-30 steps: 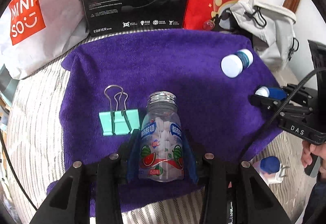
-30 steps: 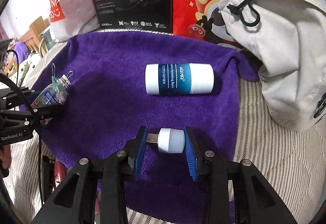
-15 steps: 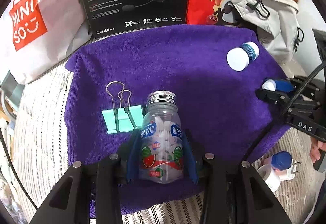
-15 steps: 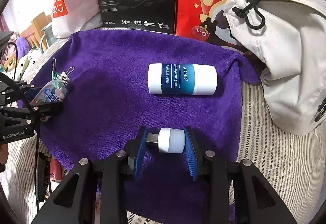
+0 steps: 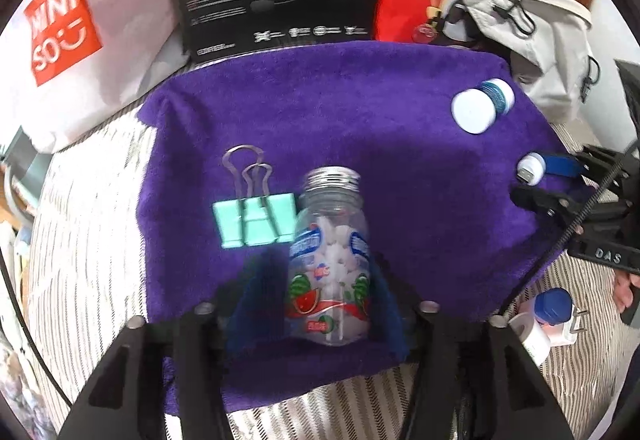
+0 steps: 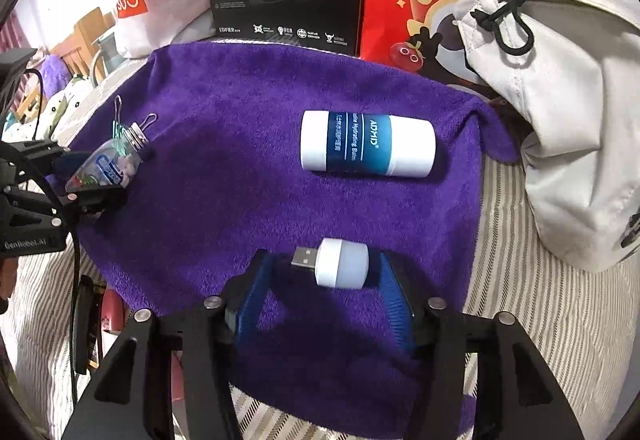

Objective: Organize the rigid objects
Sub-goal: 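Place the candy jar and white cap onto the purple towel, opening both grippers, then withdraw both grippers and move toward the black pen and charger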

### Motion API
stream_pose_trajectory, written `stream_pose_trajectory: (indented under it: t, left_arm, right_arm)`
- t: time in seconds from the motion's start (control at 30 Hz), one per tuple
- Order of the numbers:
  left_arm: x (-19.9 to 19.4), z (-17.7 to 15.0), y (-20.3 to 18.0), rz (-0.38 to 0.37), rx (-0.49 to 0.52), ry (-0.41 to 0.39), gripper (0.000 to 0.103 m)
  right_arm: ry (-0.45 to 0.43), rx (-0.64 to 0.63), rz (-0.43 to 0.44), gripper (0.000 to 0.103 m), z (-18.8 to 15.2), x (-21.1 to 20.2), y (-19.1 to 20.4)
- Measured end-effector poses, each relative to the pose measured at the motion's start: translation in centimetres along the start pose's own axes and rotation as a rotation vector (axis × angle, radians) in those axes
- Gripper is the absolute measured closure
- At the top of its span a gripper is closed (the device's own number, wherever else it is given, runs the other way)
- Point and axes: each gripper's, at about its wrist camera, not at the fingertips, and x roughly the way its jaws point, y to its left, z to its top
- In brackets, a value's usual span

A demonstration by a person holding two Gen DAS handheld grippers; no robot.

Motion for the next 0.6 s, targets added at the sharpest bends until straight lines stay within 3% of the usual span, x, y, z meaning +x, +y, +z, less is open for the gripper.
stream_pose_trajectory:
  t: [0.2, 0.27, 0.4, 0.47, 0.6]
  left_arm:
    - [-1.5, -1.0, 0.9, -0.014, -0.034, -0.020, 0.044]
    - [-2.4, -1.4, 1.0, -0.004, -0.039, -0.035, 0.038]
    - [-4.4, -2.4, 1.1, -0.006, -0.061, -0.067, 0.029]
    - [-5.2, -3.2, 0.9, -0.018, -0.072, -0.075, 0.025]
    - [-6.2, -5.1, -0.7, -0.065, -0.074, -0.081, 0.021]
  right_arm:
    - [-0.046, 0.035, -0.019, 0.045, -0.4, -3.5, 0.0]
    - [-0.064, 0.042, -0.037, 0.036, -0.9, -4.8, 0.0]
    - [-0.087, 0.074, -0.041, 0.030, -2.7, -7.5, -0.1]
    - [-0.097, 0.095, -0.041, 0.019, -3.9, -8.7, -0.2]
    - [-0.103, 0.158, -0.025, 0.014, -6.7, -10.5, -0.7]
